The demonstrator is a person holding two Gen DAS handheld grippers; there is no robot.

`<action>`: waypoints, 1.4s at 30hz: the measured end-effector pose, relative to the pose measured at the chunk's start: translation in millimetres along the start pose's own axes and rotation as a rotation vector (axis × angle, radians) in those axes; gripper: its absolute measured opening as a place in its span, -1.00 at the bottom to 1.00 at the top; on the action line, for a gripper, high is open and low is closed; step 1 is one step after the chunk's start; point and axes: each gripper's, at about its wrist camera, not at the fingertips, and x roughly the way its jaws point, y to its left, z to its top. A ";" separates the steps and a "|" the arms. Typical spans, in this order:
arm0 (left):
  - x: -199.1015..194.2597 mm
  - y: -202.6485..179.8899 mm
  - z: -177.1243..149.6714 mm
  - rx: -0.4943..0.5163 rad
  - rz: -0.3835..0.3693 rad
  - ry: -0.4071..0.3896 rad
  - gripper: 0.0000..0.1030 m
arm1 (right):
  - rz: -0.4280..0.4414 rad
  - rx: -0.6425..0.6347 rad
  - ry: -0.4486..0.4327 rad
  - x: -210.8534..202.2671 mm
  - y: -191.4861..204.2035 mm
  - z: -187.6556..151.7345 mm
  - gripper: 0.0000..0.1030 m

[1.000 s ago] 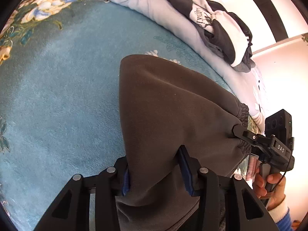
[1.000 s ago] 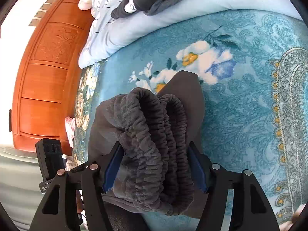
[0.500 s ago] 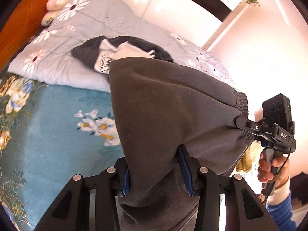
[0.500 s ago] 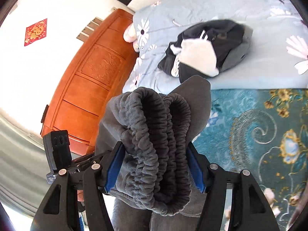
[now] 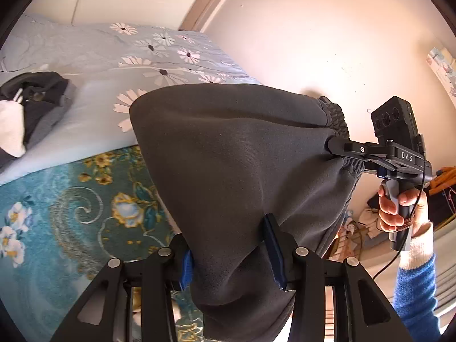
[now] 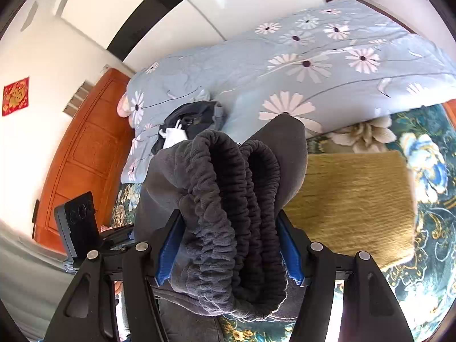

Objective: Fold clothes
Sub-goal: 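Lift the folded sweatpants with both grippers and carry them onto the towel stack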

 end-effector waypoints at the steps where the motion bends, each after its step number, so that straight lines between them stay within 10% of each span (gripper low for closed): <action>1: 12.5 -5.3 3.1 -0.007 -0.016 0.015 -0.11 | -0.018 0.017 -0.001 -8.2 -16.5 2.5 0.26; 19: 118.5 -1.0 14.5 -0.072 0.068 0.042 -0.04 | -0.064 0.139 0.016 14.2 -139.8 16.3 0.26; 28: 87.5 23.1 12.5 -0.167 0.005 -0.047 -0.07 | -0.030 0.211 -0.022 28.5 -161.4 6.0 0.33; 37: 57.6 -26.5 8.8 0.087 0.177 -0.174 -0.06 | -0.249 0.071 -0.069 -29.4 -131.9 15.7 0.37; 42: 71.6 -60.1 -16.1 0.258 0.244 -0.217 -0.06 | -0.204 -0.139 -0.176 -17.2 -79.1 1.8 0.37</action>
